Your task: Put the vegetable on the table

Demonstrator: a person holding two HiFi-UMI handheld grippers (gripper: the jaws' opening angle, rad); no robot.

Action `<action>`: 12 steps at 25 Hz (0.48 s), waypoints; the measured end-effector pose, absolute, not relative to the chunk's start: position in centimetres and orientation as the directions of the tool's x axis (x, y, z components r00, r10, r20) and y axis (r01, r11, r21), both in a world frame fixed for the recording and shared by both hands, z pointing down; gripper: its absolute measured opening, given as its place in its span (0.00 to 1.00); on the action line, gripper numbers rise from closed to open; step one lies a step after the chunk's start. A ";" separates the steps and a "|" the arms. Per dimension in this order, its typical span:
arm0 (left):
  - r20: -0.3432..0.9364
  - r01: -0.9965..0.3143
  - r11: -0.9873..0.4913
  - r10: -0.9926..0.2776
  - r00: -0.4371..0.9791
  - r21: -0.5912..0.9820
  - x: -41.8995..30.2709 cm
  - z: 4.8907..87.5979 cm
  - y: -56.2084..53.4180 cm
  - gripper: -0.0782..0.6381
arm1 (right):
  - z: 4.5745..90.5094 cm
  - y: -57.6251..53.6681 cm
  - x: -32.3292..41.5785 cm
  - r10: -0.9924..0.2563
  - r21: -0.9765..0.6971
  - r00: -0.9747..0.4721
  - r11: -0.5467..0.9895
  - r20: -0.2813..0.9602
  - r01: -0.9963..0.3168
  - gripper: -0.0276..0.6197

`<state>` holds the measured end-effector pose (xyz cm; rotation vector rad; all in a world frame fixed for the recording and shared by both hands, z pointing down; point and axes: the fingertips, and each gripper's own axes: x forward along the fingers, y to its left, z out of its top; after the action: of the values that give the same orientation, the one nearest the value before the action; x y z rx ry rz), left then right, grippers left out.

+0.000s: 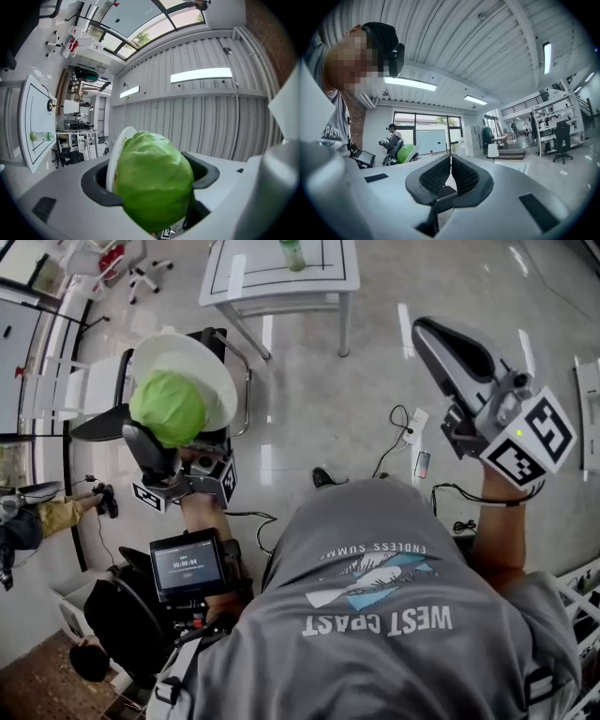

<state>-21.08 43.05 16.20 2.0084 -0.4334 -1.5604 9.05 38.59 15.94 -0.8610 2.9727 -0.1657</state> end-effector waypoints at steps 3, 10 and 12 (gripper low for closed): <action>-0.784 0.099 -0.796 -0.552 0.284 0.597 -23.4 16.8 41.6 0.65 | 16.7 37.7 7.1 -0.560 -0.116 -0.829 0.824 -0.011 -0.555 0.06; -0.798 0.133 -0.798 -0.546 0.254 0.588 -27.2 17.4 41.2 0.65 | 15.8 37.4 3.0 -0.571 -0.080 -0.821 0.818 0.007 -0.569 0.06; -0.784 0.136 -0.782 -0.565 0.257 0.608 -27.6 18.3 41.1 0.65 | 16.4 37.3 2.5 -0.575 -0.091 -0.818 0.814 0.015 -0.573 0.06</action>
<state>-27.64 41.08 18.34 1.9560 -0.3873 -1.5746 2.47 37.27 16.36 -0.9427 2.9795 -0.1422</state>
